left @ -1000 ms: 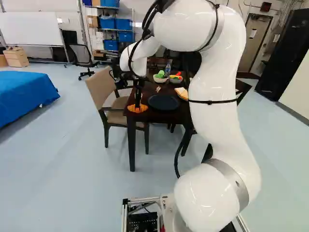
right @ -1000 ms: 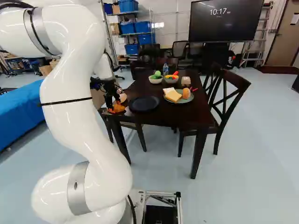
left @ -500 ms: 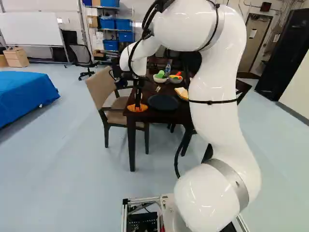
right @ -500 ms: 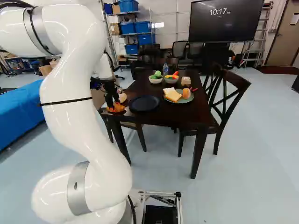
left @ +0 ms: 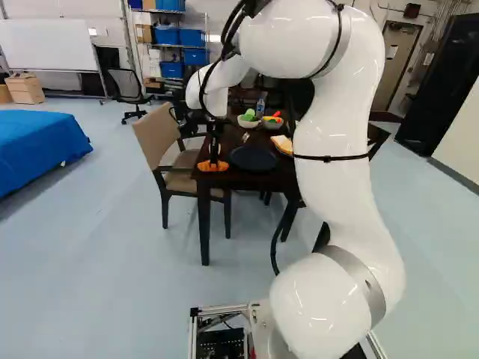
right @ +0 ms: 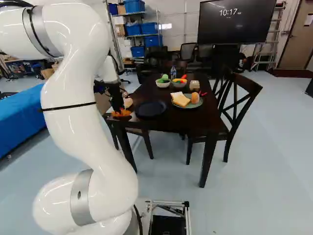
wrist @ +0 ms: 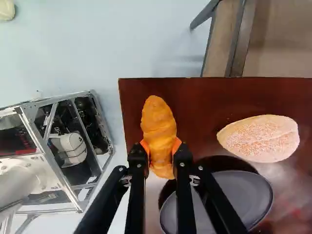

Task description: Move the croissant to the empty plate

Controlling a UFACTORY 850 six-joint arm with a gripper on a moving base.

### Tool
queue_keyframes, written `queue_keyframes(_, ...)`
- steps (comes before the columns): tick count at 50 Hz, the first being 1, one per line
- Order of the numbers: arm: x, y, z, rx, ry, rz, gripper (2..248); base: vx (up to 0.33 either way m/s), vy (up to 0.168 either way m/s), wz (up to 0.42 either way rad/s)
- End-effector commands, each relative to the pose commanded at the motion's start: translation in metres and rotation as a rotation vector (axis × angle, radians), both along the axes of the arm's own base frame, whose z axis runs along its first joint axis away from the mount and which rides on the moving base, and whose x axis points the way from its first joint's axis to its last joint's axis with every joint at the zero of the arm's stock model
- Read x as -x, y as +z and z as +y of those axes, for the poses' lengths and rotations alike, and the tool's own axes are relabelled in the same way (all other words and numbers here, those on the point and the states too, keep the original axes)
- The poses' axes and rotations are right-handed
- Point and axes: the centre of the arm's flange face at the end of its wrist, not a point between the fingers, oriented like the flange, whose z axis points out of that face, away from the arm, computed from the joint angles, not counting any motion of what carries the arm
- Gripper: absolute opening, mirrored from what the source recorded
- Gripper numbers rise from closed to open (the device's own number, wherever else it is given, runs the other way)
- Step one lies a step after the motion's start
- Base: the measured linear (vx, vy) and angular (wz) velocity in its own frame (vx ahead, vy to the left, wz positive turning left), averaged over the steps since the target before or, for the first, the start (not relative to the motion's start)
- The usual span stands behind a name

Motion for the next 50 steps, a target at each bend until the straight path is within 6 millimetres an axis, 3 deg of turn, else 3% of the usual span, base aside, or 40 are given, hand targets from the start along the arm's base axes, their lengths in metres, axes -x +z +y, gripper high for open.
queue_keyframes(22,0.001,0.002,0.0,-0.001,0.002,-0.002,75,0.0,0.0,0.0)
queue_keyframes(50,-0.004,0.041,-0.019,-0.022,-0.031,-0.07,75,0.0,0.0,0.0)
